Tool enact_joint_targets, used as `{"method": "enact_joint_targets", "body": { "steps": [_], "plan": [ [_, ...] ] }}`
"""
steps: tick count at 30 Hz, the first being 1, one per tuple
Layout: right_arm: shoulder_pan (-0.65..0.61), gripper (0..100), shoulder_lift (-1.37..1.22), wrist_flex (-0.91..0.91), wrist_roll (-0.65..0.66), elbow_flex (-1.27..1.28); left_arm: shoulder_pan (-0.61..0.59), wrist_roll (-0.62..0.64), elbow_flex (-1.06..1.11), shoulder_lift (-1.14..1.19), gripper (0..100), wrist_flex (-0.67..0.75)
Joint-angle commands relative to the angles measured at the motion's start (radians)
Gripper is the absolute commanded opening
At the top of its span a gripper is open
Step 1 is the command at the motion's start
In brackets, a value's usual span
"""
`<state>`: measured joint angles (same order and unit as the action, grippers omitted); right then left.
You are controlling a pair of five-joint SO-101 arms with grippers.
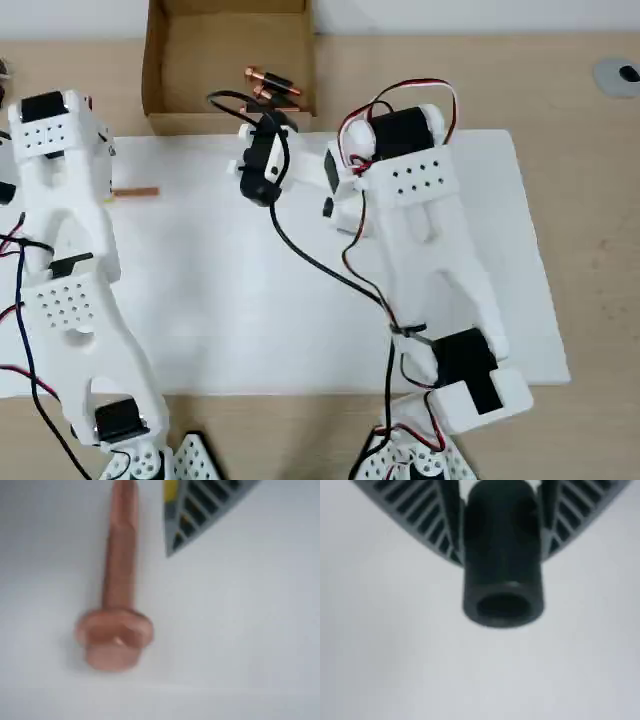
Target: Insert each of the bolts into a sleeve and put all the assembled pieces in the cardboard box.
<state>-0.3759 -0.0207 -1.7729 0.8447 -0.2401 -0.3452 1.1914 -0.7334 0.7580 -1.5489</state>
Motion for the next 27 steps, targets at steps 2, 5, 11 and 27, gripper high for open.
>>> {"method": "enact_joint_targets", "body": {
  "steps": [2, 5, 11, 27],
  "plan": [
    [-0.012, 1.2, 0.013, -0.015, -0.008, -0.01, -0.006, 0.008, -0.054, 0.033, 27, 0.025],
    [-0.012, 1.2, 0.012, -0.015, -0.008, -0.01, -0.008, 0.008, -0.064, 0.054, 27, 0.026],
    [-0.012, 1.2, 0.012, -0.015, -0.008, -0.01, -0.008, 0.008, -0.127, 0.108, 27, 0.026],
    [-0.008, 1.2, 0.012, -0.015, -0.008, -0.01, -0.034, 0.011, -0.201, 0.194, 19, -0.008]
  ]
}}
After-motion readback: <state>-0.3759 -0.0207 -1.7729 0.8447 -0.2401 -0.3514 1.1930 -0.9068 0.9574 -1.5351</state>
